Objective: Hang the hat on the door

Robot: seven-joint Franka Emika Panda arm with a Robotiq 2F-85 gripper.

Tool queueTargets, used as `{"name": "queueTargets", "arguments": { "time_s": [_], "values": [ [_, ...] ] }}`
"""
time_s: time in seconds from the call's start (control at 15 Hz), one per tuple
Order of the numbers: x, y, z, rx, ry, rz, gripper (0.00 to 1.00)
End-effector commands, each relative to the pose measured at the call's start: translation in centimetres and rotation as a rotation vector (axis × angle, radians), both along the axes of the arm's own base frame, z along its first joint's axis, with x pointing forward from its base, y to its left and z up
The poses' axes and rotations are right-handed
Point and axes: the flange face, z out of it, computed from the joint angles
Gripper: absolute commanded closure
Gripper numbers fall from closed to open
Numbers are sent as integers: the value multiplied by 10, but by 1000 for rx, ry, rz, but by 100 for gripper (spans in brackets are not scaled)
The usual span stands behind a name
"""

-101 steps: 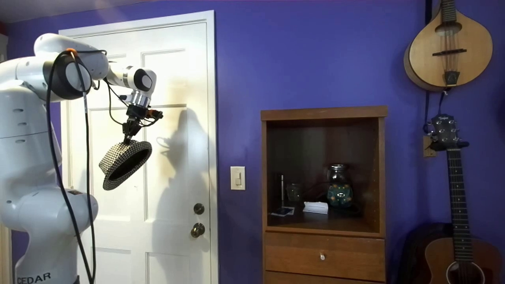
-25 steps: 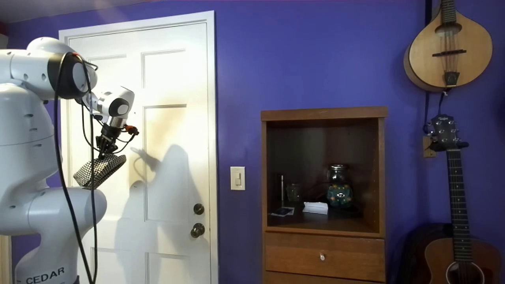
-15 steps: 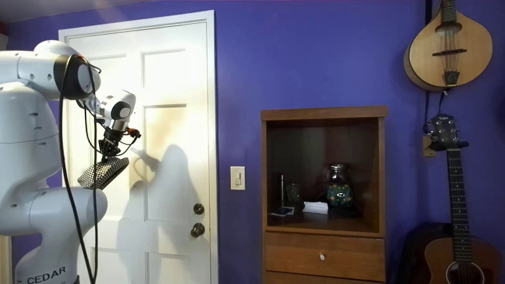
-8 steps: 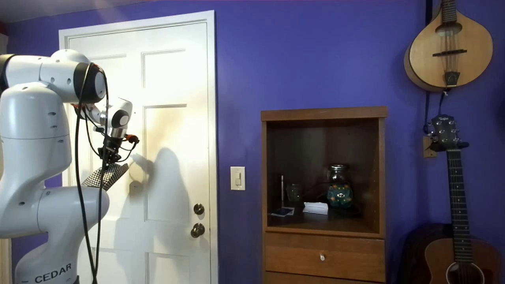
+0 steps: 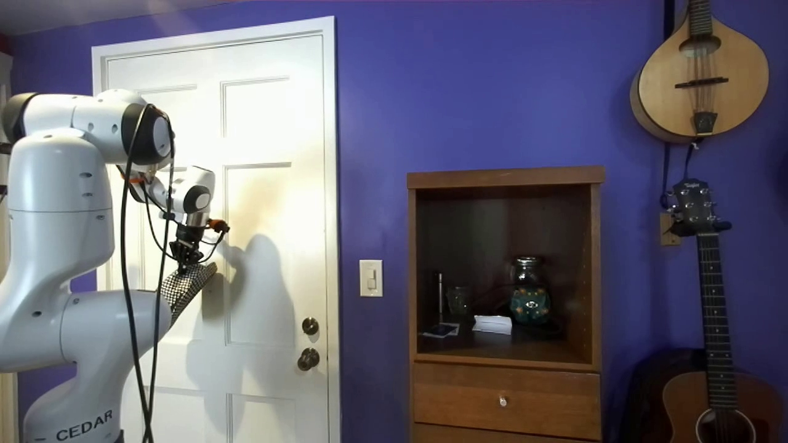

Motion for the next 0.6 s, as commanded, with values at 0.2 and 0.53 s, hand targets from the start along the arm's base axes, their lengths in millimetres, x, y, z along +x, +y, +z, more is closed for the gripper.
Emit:
{"name": "queueTargets", "arguments": {
  "time_s": [0.2,0.53],
  "values": [
    [1,2,-3,0,-2,-1,96],
    [11,17,-24,-11,-65,8,99]
  ]
}}
